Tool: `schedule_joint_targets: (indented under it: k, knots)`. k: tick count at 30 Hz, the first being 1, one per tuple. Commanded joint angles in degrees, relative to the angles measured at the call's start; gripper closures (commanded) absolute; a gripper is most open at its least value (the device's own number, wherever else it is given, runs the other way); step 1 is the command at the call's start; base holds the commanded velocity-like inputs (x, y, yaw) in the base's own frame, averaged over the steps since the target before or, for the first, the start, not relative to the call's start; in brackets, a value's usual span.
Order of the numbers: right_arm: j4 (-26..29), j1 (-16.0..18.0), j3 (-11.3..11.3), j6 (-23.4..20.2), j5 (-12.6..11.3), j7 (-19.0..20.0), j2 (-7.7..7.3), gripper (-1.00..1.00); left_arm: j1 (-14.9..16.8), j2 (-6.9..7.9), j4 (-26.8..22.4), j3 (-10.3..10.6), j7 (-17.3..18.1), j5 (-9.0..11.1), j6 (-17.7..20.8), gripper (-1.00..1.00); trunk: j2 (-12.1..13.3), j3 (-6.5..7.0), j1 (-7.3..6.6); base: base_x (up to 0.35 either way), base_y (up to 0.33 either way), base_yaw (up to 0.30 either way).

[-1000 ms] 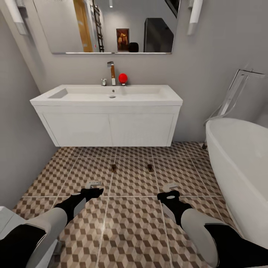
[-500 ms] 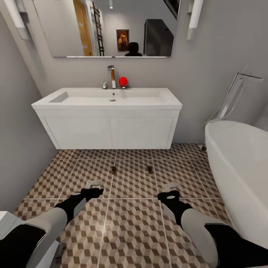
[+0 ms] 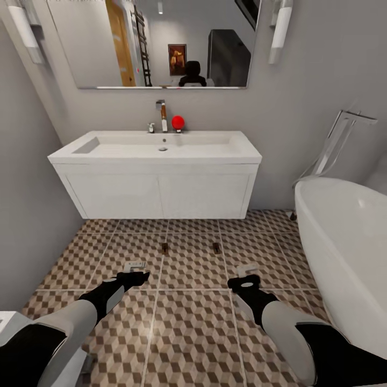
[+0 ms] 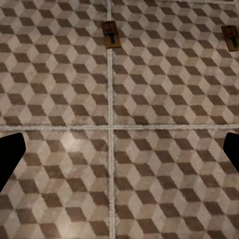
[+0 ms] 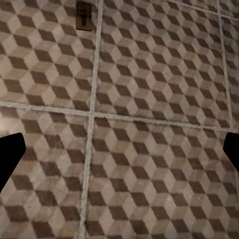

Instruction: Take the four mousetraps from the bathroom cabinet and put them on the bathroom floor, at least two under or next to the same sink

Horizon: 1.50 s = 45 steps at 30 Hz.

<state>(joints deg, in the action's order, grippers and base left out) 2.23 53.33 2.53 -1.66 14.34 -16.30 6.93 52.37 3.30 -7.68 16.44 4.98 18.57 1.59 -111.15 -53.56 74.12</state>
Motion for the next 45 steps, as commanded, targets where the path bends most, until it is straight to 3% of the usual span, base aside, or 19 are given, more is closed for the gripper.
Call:
schedule_joint_targets:
  k: [1,22,32,45]
  knots:
    - [0.1,0.0,0.3,-0.1,0.5,-0.2,0.00,-1.00,0.0,0.04,-0.1,0.4,0.1,0.6,0.2,-1.00,0.4,0.14,-0.23,0.000,0.000,0.000]
    - [1.4,0.0,0.3,1.6,0.5,-0.2,-0.03,-1.00,0.0,0.04,-0.1,0.4,0.1,0.6,0.2,-1.00,8.8,3.91,-4.84,0.000,0.000,0.000]
    - [1.5,0.0,0.3,2.6,0.4,-0.1,0.01,-1.00,0.0,-0.03,-0.1,0.4,-3.1,0.7,0.2,-1.00,12.8,5.71,-7.04,0.000,0.000,0.000]
    - [1.5,0.0,0.4,2.7,0.0,0.0,0.01,-1.00,0.0,-0.05,-0.1,0.5,-4.0,0.7,0.2,-1.00,18.0,8.04,-9.90,0.000,0.000,0.000]
